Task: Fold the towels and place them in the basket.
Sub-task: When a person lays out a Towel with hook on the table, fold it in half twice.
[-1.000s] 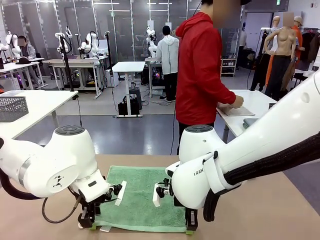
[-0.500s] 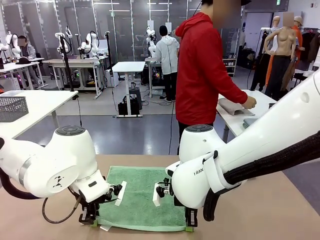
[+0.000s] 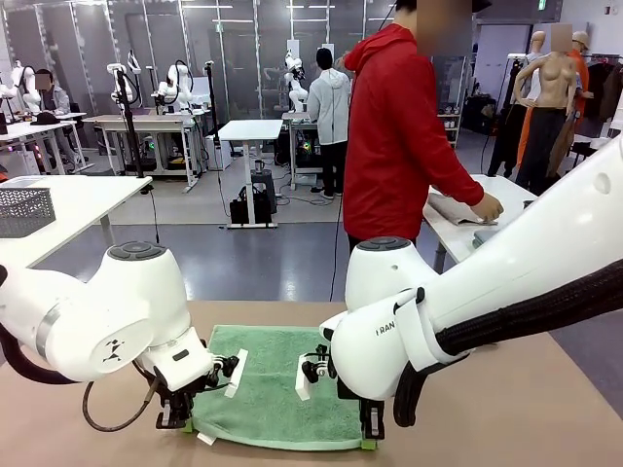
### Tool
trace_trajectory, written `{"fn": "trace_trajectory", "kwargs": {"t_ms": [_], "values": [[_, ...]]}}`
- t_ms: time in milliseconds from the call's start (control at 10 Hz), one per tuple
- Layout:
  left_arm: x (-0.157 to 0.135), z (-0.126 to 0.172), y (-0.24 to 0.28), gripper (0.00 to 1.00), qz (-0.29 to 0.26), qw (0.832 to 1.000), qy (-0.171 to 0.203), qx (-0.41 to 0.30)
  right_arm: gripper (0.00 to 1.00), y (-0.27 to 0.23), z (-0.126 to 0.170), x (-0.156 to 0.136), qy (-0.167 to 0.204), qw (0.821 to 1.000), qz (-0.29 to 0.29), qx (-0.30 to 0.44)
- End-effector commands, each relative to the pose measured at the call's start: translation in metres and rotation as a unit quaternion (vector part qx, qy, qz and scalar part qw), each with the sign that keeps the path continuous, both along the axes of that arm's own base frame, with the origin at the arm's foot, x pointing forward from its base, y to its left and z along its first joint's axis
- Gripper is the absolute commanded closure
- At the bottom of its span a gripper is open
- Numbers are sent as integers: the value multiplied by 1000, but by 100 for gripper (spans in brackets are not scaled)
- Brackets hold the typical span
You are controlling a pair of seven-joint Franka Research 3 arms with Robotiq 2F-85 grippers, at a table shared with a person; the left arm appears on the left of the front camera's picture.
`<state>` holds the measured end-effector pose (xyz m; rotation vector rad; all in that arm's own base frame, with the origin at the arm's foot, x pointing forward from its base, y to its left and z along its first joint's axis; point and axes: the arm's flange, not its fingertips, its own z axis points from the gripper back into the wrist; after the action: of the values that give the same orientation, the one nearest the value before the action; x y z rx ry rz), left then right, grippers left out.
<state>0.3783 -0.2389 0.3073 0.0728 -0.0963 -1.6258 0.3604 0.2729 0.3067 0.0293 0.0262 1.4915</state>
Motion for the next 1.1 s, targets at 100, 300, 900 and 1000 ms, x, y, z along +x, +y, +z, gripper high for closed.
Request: {"fn": "trace_trajectory", "kwargs": {"t_ms": [100, 300, 900, 1000], "values": [[-4, 16, 0, 100, 2, 1000, -6, 8, 100, -1, 16, -2, 1, 1000, 10, -6], [-8, 22, 1, 100, 3, 1000, -8, -5, 100, 1, 18, 0, -21, 1000, 0, 2], [-1, 20, -2, 95, 1, 1000, -9, -3, 97, -1, 24, 2, -2, 1000, 17, 23], [4, 30, -3, 95, 2, 1000, -14, -8, 97, 3, 34, 7, -7, 999, 27, 28]]}}
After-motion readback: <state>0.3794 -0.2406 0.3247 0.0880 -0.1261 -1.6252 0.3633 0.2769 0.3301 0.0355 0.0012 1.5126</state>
